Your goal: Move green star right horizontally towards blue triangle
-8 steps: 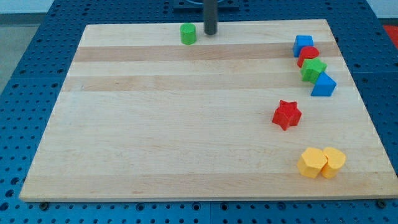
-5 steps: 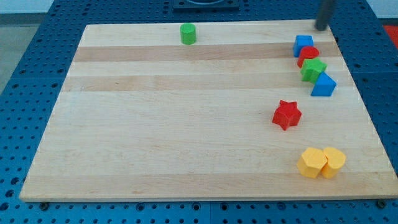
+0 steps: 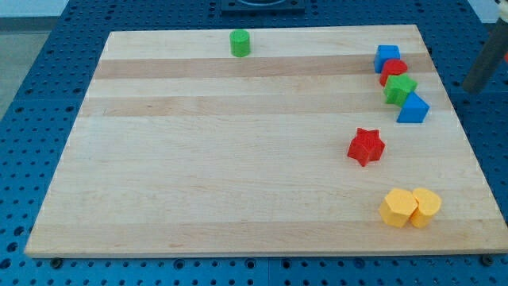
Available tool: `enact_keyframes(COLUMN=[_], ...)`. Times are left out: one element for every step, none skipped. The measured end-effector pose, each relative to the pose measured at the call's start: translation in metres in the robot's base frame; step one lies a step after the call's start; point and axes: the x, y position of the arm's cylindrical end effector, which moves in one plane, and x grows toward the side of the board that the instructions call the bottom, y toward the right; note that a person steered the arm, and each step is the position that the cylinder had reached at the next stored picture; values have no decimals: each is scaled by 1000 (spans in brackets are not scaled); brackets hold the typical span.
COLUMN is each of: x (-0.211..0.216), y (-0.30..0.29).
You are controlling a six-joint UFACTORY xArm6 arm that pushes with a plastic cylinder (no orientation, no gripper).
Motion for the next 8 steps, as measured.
enact_keyframes(x=[0, 1, 1, 3, 7, 7, 22, 49], y=[-38, -84, -143, -207, -230, -184, -140, -137])
